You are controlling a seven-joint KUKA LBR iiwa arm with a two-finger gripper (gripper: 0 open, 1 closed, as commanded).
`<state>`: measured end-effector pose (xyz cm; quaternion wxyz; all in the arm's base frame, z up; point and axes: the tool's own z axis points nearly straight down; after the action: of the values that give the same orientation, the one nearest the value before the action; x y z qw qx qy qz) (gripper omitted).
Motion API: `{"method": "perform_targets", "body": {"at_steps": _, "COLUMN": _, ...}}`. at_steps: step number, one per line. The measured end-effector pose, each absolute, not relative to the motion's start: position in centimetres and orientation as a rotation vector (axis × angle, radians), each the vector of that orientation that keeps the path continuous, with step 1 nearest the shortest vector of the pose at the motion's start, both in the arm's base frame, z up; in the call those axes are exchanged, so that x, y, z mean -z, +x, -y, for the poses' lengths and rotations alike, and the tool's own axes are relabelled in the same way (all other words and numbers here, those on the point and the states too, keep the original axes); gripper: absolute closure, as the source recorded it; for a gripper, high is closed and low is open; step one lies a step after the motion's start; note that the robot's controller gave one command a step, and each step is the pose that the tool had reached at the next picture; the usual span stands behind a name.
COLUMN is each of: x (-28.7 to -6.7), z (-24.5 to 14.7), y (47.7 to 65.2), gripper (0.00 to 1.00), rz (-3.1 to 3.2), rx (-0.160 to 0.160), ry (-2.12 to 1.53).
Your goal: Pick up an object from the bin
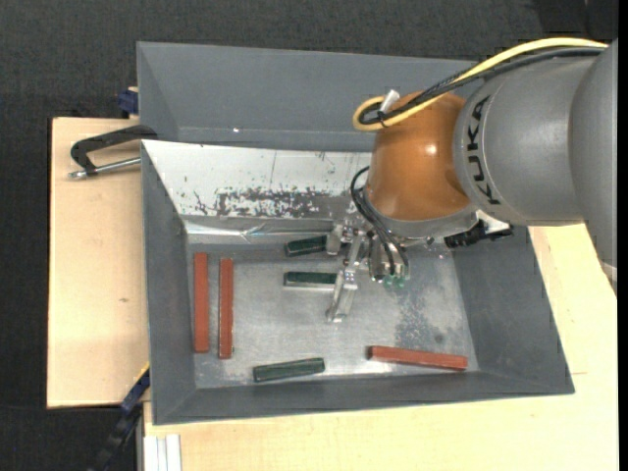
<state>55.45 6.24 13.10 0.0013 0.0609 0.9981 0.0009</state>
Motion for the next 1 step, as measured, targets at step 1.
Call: {"method": "perform_targets", "body": {"at_steps": 1, "x": -8.58, "z": -6.18, "y": 55.93, "gripper": 0.00, "rz": -3.134, "rx": -0.002, "ry": 0.191}}
